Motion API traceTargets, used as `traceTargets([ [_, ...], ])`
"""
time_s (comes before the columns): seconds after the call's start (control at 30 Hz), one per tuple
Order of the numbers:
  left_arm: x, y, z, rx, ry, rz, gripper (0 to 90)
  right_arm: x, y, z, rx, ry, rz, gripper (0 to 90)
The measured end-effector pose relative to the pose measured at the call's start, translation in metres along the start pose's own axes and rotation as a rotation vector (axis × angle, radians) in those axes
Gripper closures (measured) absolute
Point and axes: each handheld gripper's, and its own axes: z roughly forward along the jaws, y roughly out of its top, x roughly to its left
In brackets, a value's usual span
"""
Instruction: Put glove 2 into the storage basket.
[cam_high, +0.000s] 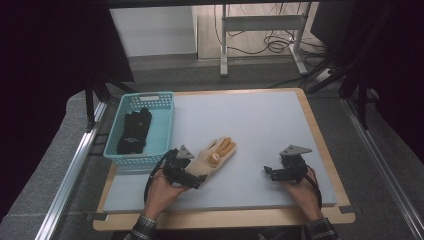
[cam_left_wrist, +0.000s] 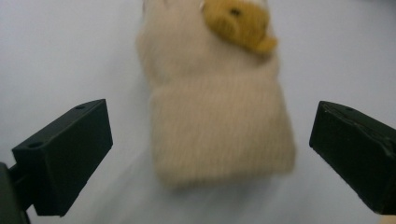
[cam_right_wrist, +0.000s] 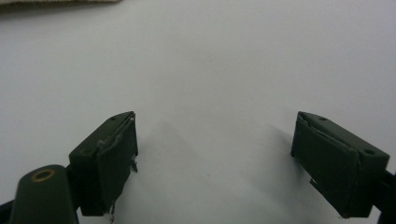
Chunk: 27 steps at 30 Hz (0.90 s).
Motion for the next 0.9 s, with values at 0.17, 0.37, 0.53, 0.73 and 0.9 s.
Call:
traceTargets([
  [0.17, -0.002, 0.024, 0.018, 0.014, -0.011, 0.015, 0.0, 0.000, 0.000, 0.000, -0.001, 0.002, 0.001, 14.3],
  [0.37, 0.005, 0.039, 0.046, 0.083, 0.003, -0.001, 0.0, 0.000, 0.000, 0.000, 0.000, 0.002, 0.001, 14.3],
  [0.53, 0.003, 0.039, 0.066, 0.137, 0.012, 0.007, 1.1, 0.000, 0.000, 0.000, 0.000, 0.003, 0.002, 14.3],
  [0.73, -0.002, 0.039, 0.065, 0.143, 0.027, 0.013, 20.9, -0.001, 0.000, 0.000, 0.000, 0.004, 0.003, 14.3],
  [0.9, -0.006, 0.040, 0.062, 0.147, 0.033, 0.015, 36.1, 0.000, 0.000, 0.000, 0.000, 0.004, 0.003, 14.3],
])
